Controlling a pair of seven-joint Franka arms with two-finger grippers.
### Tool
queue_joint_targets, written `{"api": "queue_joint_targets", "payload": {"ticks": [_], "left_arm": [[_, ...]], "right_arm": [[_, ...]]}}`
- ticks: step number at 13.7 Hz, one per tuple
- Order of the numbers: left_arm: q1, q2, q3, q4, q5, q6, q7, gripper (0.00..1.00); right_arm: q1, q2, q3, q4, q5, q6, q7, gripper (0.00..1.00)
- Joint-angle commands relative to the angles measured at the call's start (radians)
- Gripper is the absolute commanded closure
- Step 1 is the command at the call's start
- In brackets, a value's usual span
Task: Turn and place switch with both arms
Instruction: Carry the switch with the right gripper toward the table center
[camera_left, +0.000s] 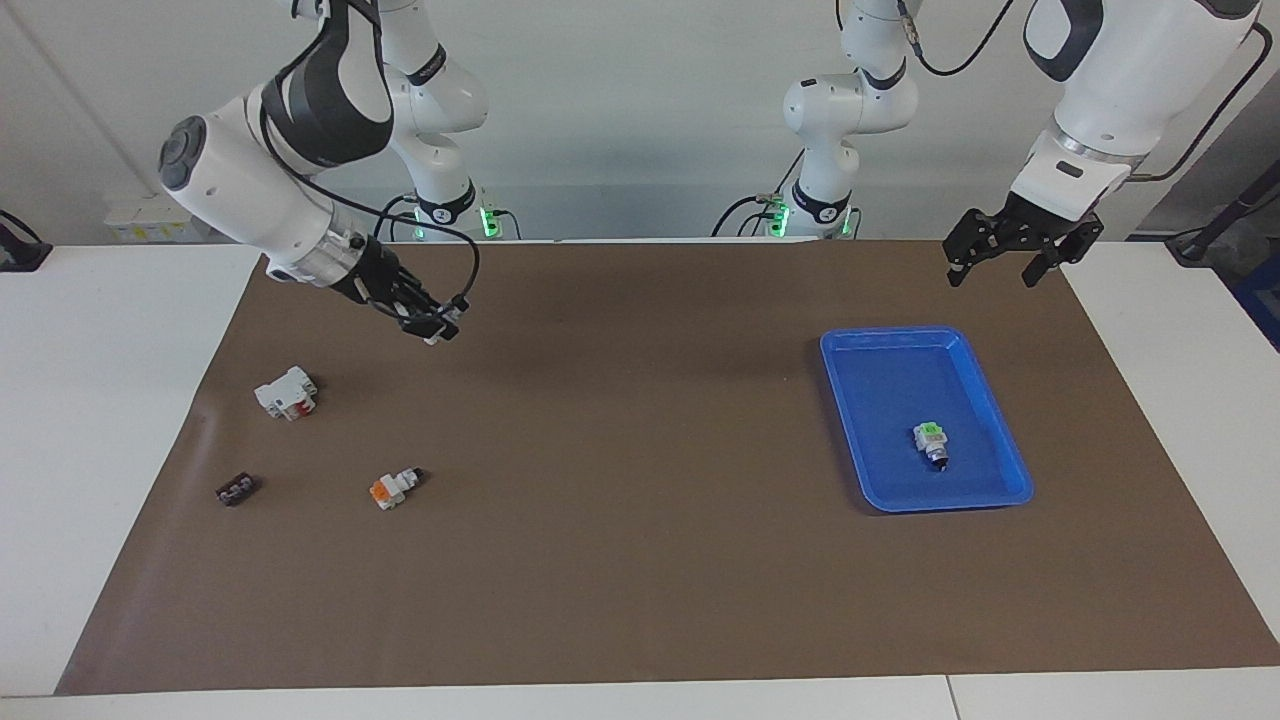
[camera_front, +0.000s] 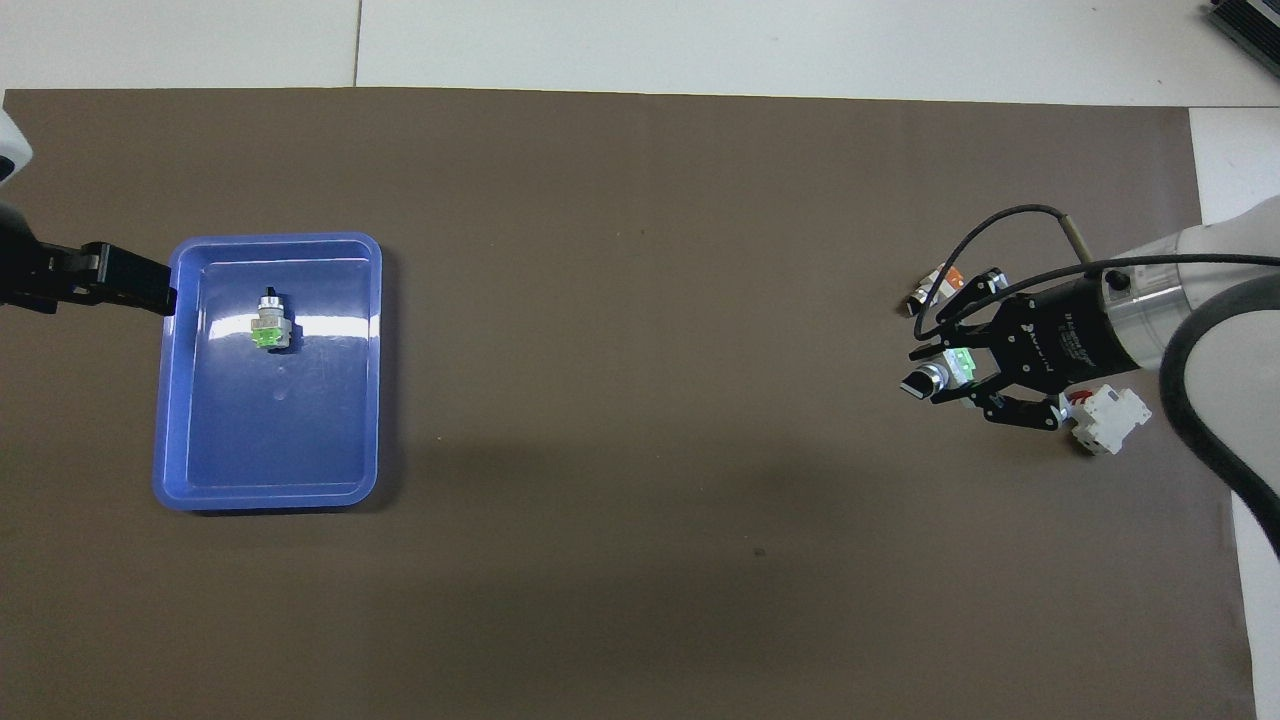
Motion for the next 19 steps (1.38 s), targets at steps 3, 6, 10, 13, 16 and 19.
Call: {"api": "queue_joint_targets", "payload": {"ticks": [3, 6, 10, 13, 16, 19], "left_arm": [[0.004, -0.029, -0.002, -0.035, 0.001, 0.014, -0.006, 0.0], [0.004, -0.029, -0.002, -0.035, 0.001, 0.014, -0.006, 0.0], [0.004, -0.029, -0.002, -0.035, 0.001, 0.014, -0.006, 0.0], [0.004, -0.029, -0.002, -0.035, 0.001, 0.014, -0.006, 0.0], [0.004, -0.029, -0.002, -0.035, 0.001, 0.014, -0.006, 0.0], [0.004, -0.029, -0.002, -0.035, 0.001, 0.014, -0.006, 0.0]], "right_arm": [[-0.006, 0.026, 0.115, 0.116, 0.216, -0.032, 0.344, 1.0], [0.056, 0.032, 0.167, 0.118, 0.322, 0.187, 0.514, 1.0], [0.215, 0.045, 0.167, 0.093, 0.322, 0.388, 0.63, 1.0], [0.302, 0.074, 0.166, 0.102, 0.287, 0.483, 0.63, 1.0], [0.365, 0.12, 0.167, 0.136, 0.23, 0.496, 0.665, 1.0], [0.402, 0.189, 0.169, 0.209, 0.175, 0.504, 0.748, 1.0]]}}
